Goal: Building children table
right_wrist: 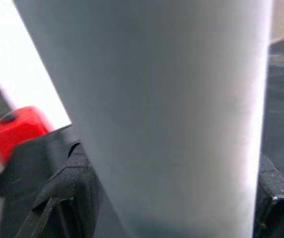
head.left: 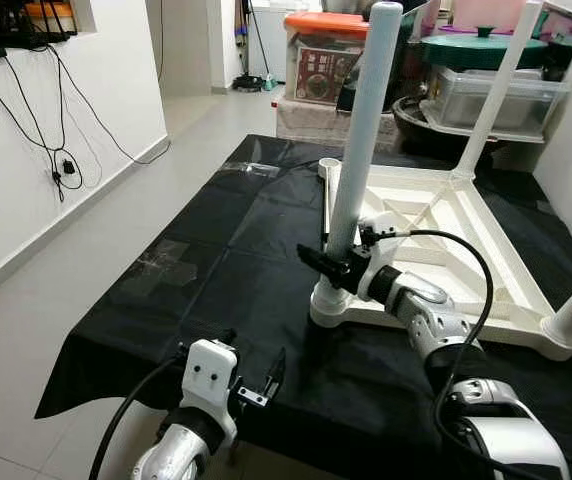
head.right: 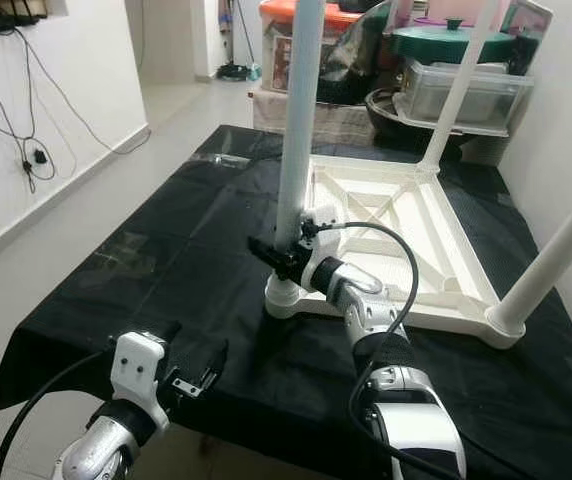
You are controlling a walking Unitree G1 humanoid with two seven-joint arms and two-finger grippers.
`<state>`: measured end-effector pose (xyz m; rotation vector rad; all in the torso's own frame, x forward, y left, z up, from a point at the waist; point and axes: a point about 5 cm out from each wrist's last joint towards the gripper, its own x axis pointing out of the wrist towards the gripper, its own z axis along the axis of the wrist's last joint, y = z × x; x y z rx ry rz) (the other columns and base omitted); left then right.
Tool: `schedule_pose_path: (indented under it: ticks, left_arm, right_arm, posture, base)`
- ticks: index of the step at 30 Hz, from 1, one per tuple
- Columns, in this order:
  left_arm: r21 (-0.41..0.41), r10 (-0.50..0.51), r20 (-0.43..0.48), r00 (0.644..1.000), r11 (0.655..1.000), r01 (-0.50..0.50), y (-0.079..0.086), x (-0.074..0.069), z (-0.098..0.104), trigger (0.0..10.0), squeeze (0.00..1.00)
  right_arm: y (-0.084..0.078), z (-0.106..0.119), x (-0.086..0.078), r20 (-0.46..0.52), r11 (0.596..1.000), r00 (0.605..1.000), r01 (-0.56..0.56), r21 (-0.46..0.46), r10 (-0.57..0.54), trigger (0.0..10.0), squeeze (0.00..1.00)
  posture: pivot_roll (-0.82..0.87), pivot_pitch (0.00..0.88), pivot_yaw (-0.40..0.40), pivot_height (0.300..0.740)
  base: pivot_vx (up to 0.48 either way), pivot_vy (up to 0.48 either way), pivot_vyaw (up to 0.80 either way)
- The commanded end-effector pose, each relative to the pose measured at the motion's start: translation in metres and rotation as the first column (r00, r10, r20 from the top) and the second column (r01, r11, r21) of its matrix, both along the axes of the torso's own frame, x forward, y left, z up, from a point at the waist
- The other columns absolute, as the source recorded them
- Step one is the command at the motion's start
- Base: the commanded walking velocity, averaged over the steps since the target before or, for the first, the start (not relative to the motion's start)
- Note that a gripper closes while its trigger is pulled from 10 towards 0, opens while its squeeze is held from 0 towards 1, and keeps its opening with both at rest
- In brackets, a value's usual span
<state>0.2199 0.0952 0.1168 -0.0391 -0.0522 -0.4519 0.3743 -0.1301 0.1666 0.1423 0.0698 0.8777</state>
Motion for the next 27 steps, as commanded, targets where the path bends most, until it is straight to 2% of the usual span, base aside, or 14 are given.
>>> schedule_pose_path:
  ticks: [1,3,10,11,14,16,17,18,20,21,23,25,26,27]
  left_arm:
    - [0.005,-0.004,-0.007,1.0,1.0,0.004,0.0,0.0,-0.003,10.0,0.0]
    - [0.007,-0.005,-0.01,1.0,1.0,0.005,0.0,0.0,-0.005,10.0,0.0]
    - [0.009,-0.006,-0.015,1.0,1.0,0.006,0.0,-0.001,-0.007,10.0,0.0]
    - [0.009,-0.006,-0.017,1.0,1.0,0.006,0.001,-0.001,-0.008,10.0,0.0]
    - [0.009,-0.007,-0.018,1.0,1.0,0.007,0.0,-0.001,-0.009,10.0,0.0]
    - [0.008,-0.007,-0.021,1.0,1.0,0.007,0.0,-0.002,-0.01,10.0,0.0]
    - [0.008,-0.007,-0.021,1.0,1.0,0.007,0.0,-0.002,-0.011,10.0,0.0]
    - [0.008,-0.007,-0.021,1.0,1.0,0.007,0.0,-0.002,-0.011,10.0,0.0]
    - [0.008,-0.006,-0.022,1.0,1.0,0.007,0.0,-0.002,-0.012,10.0,0.0]
    - [0.008,-0.006,-0.022,1.0,1.0,0.007,0.0,-0.002,-0.012,10.0,0.0]
    - [0.009,-0.006,-0.021,1.0,1.0,0.006,0.0,-0.002,-0.012,10.0,0.0]
    - [0.009,-0.006,-0.021,1.0,1.0,0.006,0.0,-0.002,-0.012,10.0,0.0]
    - [0.009,-0.006,-0.02,1.0,1.0,0.006,0.0,-0.001,-0.013,10.0,0.0]
    - [0.009,-0.006,-0.02,1.0,1.0,0.006,0.0,-0.001,-0.013,10.0,0.0]
  right_arm:
    - [0.018,-0.001,-0.004,-0.02,0.991,0.991,-0.133,0.004,0.133,10.0,0.0]
    - [0.031,-0.003,-0.009,-0.011,0.956,0.956,-0.292,-0.032,0.292,10.0,0.0]
    - [0.049,-0.015,-0.014,-0.019,0.929,0.936,-0.351,-0.113,0.351,10.0,0.0]
    - [0.051,-0.018,-0.015,-0.02,0.933,0.94,-0.341,-0.118,0.341,0.0,0.0]
    - [0.051,-0.019,-0.013,-0.006,0.954,0.961,-0.274,-0.118,0.276,0.0,0.0]
    - [0.038,-0.019,-0.001,0.029,0.994,0.999,0.04,-0.097,-0.038,0.0,0.0]
    - [0.028,-0.018,0.004,0.037,0.977,0.981,0.194,-0.087,-0.191,0.0,0.0]
    - [0.028,-0.018,0.004,0.037,0.977,0.981,0.194,-0.087,-0.191,0.0,0.0]
    - [0.008,-0.018,0.008,0.045,0.904,0.905,0.425,-0.051,-0.423,0.0,0.0]
    - [0.008,-0.018,0.008,0.045,0.904,0.905,0.425,-0.051,-0.423,0.0,0.0]
    - [-0.016,-0.018,0.008,0.087,0.762,0.763,0.645,-0.053,-0.64,0.0,0.0]
    - [-0.016,-0.018,0.008,0.087,0.762,0.763,0.645,-0.053,-0.64,0.0,0.0]
    - [-0.032,-0.021,0.004,0.094,0.623,0.626,0.779,-0.066,-0.774,0.0,0.0]
    - [-0.032,-0.021,0.004,0.094,0.623,0.626,0.779,-0.066,-0.774,0.0,0.0]
  posture:
    - [0.19,0.0,-0.085,0.74]
    - [0.19,0.0,-0.087,0.74]
    - [0.19,0.0,-0.086,0.74]
    - [0.19,0.0,-0.086,0.74]
    - [0.18,0.0,-0.089,0.74]
    - [0.18,0.0,-0.093,0.74]
    - [0.18,0.0,-0.093,0.74]
    - [0.18,0.0,-0.093,0.74]
    - [0.18,0.0,-0.099,0.74]
    - [0.18,0.0,-0.099,0.74]
    - [0.19,0.0,-0.103,0.74]
    - [0.19,0.0,-0.103,0.74]
    - [0.18,0.0,-0.099,0.74]
    - [0.18,0.0,-0.099,0.74]
  base:
    - [0.0,0.0,0.0]
    - [0.0,0.0,0.0]
    - [0.0,0.0,0.0]
    - [0.0,0.0,0.0]
    - [0.0,0.0,0.0]
    - [0.0,0.0,0.0]
    - [0.0,0.0,0.0]
    - [0.0,0.0,0.0]
    - [0.0,0.0,0.0]
    - [0.0,0.0,0.0]
    - [0.0,0.0,0.0]
    - [0.0,0.0,0.0]
    - [0.0,0.0,0.0]
    - [0.0,0.0,0.0]
